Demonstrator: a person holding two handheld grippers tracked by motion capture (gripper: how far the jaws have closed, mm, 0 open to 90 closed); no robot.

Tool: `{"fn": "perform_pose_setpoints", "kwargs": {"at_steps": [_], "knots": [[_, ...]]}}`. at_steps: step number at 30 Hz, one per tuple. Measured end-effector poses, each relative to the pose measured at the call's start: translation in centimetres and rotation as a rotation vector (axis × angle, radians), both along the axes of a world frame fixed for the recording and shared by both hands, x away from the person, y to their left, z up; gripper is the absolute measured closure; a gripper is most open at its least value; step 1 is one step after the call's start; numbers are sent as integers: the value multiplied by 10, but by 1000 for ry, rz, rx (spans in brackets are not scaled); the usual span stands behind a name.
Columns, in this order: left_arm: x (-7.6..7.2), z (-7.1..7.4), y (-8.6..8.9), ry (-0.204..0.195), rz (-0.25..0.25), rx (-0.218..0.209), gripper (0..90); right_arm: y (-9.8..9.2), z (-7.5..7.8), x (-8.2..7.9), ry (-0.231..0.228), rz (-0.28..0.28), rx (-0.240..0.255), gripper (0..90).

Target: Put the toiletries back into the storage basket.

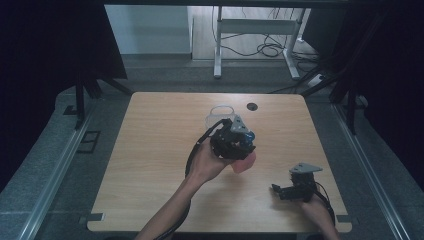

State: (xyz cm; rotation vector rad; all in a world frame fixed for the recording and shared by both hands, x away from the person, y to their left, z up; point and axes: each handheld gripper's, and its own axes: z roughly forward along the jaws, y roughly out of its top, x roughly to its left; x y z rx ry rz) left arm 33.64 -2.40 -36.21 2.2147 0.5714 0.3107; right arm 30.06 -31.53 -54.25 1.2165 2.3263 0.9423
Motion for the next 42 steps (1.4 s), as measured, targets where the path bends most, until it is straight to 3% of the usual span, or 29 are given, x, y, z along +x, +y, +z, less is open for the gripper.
{"fn": "perform_pose_setpoints", "kwargs": {"at_steps": [22, 42], "knots": [[40, 25, 9, -34, 101, 0, 532, 0, 0, 0, -1, 2, 1, 0], [76, 29, 15, -49, 215, -4, 532, 0, 0, 0, -2, 4, 3, 0]]}}
